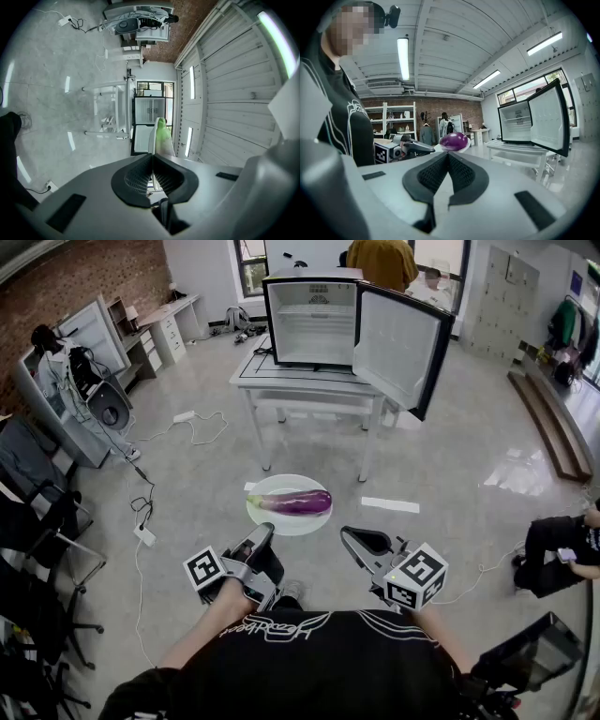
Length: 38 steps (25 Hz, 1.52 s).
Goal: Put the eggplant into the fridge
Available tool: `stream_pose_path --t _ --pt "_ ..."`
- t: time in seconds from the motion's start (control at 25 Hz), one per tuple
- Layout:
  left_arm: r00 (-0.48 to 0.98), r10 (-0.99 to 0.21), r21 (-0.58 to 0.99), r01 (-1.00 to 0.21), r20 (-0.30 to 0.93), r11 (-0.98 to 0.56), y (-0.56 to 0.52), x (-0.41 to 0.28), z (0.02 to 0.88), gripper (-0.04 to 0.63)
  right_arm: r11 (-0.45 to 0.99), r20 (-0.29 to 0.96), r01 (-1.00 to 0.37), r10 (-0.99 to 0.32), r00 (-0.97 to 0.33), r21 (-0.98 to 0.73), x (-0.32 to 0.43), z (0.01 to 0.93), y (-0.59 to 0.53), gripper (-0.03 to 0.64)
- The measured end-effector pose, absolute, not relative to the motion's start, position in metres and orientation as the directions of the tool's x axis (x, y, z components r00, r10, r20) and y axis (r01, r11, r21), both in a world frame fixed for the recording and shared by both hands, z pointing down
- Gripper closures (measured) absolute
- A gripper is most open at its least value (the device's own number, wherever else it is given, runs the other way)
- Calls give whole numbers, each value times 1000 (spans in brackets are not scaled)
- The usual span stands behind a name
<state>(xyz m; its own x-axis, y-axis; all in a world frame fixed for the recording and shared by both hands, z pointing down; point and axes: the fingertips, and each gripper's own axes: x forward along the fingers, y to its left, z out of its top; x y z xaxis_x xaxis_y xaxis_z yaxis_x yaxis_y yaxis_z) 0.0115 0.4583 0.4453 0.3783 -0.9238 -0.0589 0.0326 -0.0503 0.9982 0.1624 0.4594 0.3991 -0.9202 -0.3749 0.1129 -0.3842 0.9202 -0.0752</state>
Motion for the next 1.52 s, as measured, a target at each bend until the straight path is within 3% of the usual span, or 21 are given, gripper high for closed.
stream_pose_path --t 0.64,1.52 --pt "359 -931 998 42 -62 -50 454 11 441 580 918 119 -383 -371 -921 -103 167 405 449 609" --pt "433 -901 996 87 -14 26 316 -6 475 580 876 173 -452 -425 -888 -166 143 437 319 609"
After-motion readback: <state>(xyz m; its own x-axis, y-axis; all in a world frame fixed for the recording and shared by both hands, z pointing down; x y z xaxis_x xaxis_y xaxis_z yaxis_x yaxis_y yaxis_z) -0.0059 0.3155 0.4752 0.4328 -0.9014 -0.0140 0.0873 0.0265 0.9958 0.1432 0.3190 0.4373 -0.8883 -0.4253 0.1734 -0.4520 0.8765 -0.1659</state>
